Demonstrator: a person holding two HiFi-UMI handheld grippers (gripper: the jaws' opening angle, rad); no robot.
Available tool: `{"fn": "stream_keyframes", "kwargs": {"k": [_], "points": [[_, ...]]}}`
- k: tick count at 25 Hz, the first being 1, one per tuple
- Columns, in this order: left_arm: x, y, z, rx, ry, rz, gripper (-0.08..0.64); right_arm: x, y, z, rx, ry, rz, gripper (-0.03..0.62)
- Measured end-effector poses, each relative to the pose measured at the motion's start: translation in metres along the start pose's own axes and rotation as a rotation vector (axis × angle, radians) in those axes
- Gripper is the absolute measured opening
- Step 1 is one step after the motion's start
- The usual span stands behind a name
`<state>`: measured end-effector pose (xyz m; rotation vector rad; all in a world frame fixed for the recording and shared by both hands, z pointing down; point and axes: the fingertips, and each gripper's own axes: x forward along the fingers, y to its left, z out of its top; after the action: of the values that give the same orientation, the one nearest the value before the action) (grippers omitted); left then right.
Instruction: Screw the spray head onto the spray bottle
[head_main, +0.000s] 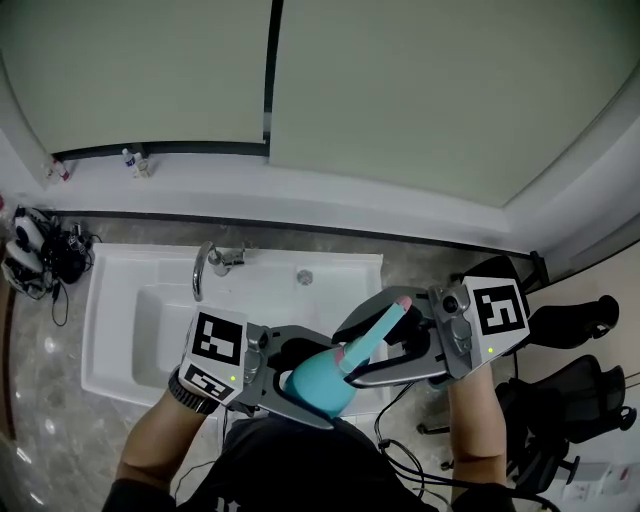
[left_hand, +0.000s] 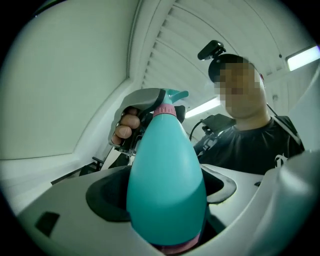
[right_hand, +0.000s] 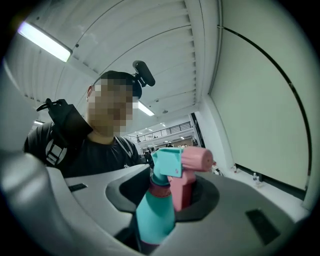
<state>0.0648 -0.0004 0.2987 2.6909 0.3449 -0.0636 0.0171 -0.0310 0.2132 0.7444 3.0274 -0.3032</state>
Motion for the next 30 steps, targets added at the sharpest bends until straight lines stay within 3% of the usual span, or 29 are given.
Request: {"fn": "stream_keyframes", "kwargs": {"k": [11,19,25,30], "points": [[-0.013,-0.010,-0.035,-0.021,0.113,0.076,0.402,0.025,-0.002,-0.028,0.065,0.020,-0.121,0.153],[-0.021,-0.015,-0.073,-0.083,0.170,0.024,0.402,0.036,-0.008,-0.063,0.152,0.011,-0.246,0.153],[-0.010,-0.045,-0.088,-0.078,0.198,0.015,0.402,0.046,0.024,-0.071,0.146,0.007,-0.264,0.153],[0.039,-0.103,-0.113,-0.042,0.228,0.059,0.402,0.052,0.110,-0.080,0.094,0.002,-0.233,0.153]]}}
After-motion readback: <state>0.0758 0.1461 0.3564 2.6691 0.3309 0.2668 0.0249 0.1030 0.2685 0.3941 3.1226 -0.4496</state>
